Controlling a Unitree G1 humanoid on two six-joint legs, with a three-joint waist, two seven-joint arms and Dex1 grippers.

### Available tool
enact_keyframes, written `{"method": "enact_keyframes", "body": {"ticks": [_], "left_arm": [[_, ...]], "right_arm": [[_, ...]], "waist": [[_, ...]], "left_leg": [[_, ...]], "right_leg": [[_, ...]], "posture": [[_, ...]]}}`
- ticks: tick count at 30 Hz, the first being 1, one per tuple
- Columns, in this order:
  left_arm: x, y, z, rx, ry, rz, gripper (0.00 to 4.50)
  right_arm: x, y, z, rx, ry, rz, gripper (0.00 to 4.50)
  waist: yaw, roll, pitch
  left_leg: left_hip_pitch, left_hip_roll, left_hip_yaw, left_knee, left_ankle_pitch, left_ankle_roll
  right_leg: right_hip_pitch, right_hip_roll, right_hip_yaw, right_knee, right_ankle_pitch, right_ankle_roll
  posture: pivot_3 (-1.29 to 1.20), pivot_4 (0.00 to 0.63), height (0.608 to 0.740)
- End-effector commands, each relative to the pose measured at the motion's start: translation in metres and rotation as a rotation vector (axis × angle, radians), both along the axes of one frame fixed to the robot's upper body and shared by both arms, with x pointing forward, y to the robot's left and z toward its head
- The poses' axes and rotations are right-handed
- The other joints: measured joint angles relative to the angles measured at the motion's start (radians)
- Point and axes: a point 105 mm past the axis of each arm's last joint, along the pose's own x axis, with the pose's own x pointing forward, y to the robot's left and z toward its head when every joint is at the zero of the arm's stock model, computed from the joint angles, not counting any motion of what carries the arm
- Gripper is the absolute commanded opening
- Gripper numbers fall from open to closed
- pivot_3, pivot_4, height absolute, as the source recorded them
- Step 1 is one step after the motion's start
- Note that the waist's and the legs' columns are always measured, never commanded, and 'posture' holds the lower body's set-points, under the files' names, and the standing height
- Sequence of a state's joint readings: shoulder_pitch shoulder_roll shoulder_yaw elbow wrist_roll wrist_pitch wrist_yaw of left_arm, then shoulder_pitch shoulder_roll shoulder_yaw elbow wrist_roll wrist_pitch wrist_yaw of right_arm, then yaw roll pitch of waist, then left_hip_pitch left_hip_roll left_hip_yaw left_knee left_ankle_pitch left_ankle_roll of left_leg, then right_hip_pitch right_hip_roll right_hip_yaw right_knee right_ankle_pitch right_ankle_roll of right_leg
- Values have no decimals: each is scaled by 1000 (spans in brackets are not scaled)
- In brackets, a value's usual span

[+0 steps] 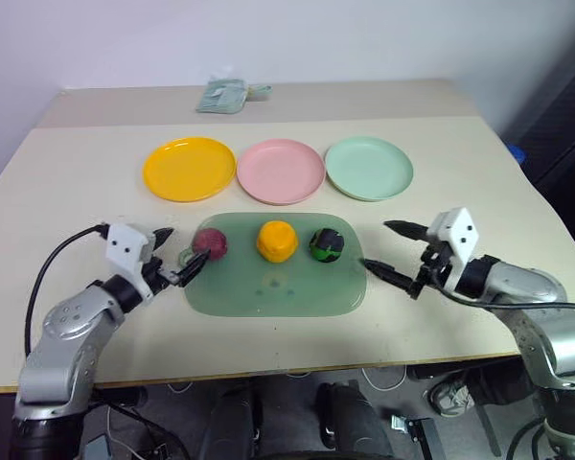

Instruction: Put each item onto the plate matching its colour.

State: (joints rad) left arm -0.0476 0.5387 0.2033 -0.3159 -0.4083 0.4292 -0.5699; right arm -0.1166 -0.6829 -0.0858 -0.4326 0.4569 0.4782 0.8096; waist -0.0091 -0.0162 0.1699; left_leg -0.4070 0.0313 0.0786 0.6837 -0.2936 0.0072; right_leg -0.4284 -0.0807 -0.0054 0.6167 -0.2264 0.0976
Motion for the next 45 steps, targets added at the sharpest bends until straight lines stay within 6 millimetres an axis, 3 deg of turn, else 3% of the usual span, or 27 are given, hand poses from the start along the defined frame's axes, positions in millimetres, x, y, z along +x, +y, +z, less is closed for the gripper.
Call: {"method": "enact_keyframes", "body": {"ticks": [1,13,16,19,23,27,30,34,38,40,43,45], "left_arm": [[5,-6,-2,38,15,-27,4500],[23,-26,-14,77,84,-62,4500],[24,-26,-12,77,84,-59,3666],[25,-24,-10,84,74,-50,2488],[31,-19,-2,64,40,-19,2488],[58,-14,16,48,-49,99,2488],[84,-29,27,6,-71,151,2488],[123,-66,45,-40,-85,176,2488],[157,-98,51,-35,-35,192,2488],[167,-109,51,-44,-10,192,2488],[174,-140,54,32,-14,136,2488],[176,-147,52,62,-7,124,2488]], "right_arm": [[-13,13,4,6,-24,41,4481],[-27,25,2,29,-14,34,4481],[-26,25,4,33,-19,26,4500],[-25,25,5,33,-24,21,4500],[-22,25,8,35,-35,17,4500],[-16,27,12,40,-52,20,4500],[-11,31,15,46,-66,30,4500],[-5,37,19,55,-84,41,4500],[-3,41,20,64,-93,42,4500],[-3,42,19,66,-94,41,4500],[-6,43,20,74,-105,23,4500],[-6,41,21,76,-110,8,4500]], "waist": [[-1,0,0],[0,0,0],[-1,0,0],[-1,0,0],[1,0,0],[7,-1,0],[20,-2,0],[27,-3,-1],[24,-3,-1],[20,-4,0],[21,-4,0],[21,-4,0]], "left_leg": [[0,0,0,0,0,0],[0,0,0,0,0,0],[0,0,0,0,0,0],[0,0,0,0,0,0],[0,0,0,0,0,0],[0,-1,-1,1,0,0],[0,-2,0,2,0,0],[-1,-5,0,2,0,0],[-1,-5,0,2,0,0],[-1,-6,0,2,0,0],[-1,-5,0,1,0,0],[-1,-5,0,1,0,0]], "right_leg": [[0,0,0,0,0,0],[0,0,0,0,0,0],[0,1,0,1,0,0],[0,1,0,1,0,0],[0,0,0,1,0,0],[0,0,0,1,0,0],[1,1,0,1,2,3],[2,1,-1,0,2,4],[2,1,-1,0,3,6],[2,1,-1,-1,3,6],[2,1,-1,-1,3,7],[2,1,-2,-1,3,7]], "posture": [[0,150,740],[0,150,740],[0,150,740],[0,150,740],[0,150,740],[0,150,740],[0,150,740],[0,150,740],[0,150,740],[0,150,740],[0,150,740],[0,150,740]]}}
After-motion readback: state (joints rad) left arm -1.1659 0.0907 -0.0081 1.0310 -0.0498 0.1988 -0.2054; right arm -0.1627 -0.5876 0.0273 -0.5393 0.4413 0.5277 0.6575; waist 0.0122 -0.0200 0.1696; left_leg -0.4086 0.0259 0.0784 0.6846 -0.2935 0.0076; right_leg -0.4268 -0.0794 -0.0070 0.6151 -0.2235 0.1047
